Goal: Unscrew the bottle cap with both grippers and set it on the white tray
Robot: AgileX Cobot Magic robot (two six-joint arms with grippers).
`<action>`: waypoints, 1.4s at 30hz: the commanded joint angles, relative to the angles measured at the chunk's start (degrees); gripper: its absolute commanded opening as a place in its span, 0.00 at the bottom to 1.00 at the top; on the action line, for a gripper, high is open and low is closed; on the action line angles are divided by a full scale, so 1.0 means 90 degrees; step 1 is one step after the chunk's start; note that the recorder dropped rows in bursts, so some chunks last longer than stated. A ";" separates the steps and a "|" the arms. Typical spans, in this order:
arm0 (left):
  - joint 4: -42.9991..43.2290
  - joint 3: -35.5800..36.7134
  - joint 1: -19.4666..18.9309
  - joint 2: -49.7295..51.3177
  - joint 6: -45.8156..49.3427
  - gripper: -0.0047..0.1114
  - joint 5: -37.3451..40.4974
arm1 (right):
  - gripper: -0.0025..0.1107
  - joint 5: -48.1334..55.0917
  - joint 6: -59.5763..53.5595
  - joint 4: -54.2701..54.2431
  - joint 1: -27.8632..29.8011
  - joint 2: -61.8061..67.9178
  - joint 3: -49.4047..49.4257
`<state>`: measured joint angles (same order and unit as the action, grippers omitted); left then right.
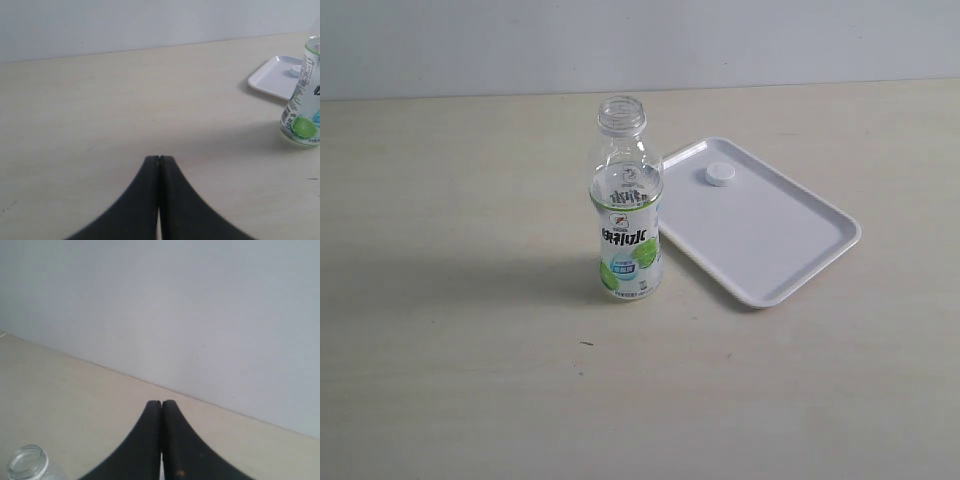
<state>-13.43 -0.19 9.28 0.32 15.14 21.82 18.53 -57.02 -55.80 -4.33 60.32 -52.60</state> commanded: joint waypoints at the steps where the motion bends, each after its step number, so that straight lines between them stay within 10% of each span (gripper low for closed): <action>1: 0.0001 0.0021 -0.0015 -0.0036 0.0032 0.04 -0.0103 | 0.02 -0.0569 0.0588 0.0066 0.0758 -0.2172 0.1180; 15: 0.0001 0.0021 -0.0015 -0.0036 0.0032 0.04 -0.0103 | 0.02 -0.0836 0.1484 0.0752 0.0822 -0.3894 0.2200; 25: 0.0001 0.0021 -0.0015 -0.0036 0.0032 0.04 -0.0103 | 0.02 -0.0041 0.7498 0.6269 0.0822 -0.4659 0.2267; 42: 0.0001 0.0021 -0.0015 -0.0036 0.0032 0.04 -0.0103 | 0.02 -0.0339 0.7507 0.6939 0.1303 -0.6631 0.4706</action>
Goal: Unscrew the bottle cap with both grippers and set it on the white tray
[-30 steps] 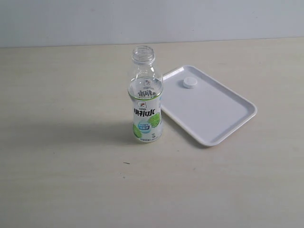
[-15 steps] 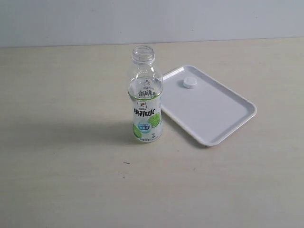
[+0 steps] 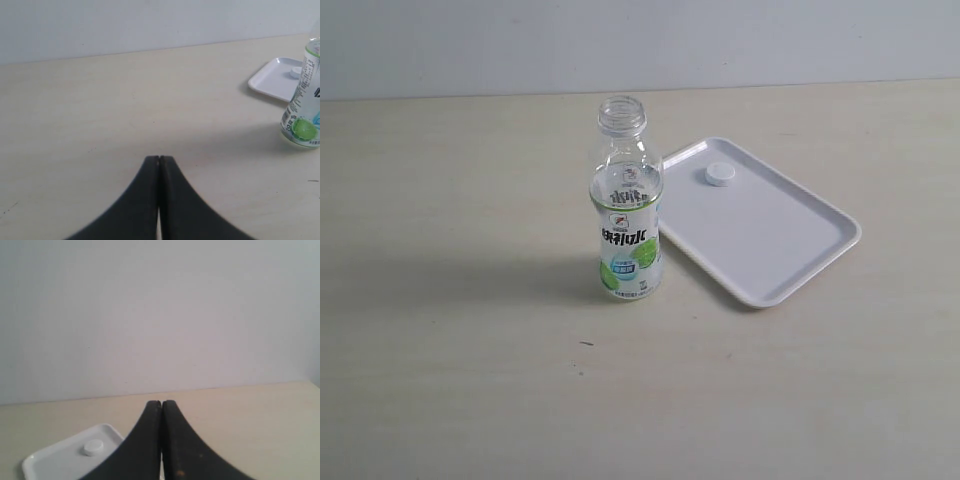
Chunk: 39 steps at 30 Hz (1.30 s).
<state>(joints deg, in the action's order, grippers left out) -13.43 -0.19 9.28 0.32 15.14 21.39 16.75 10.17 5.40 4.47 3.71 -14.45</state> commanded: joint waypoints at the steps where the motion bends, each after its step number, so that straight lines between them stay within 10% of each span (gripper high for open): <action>1: 0.0001 0.0021 -0.0015 -0.0036 0.0032 0.04 -0.0055 | 0.02 -0.0158 0.0041 0.0140 0.0406 -0.0412 0.0576; 39: 0.0001 0.0021 -0.0015 -0.0036 0.0032 0.04 -0.0055 | 0.02 0.0390 -0.0169 0.0069 0.0679 -0.0412 0.1555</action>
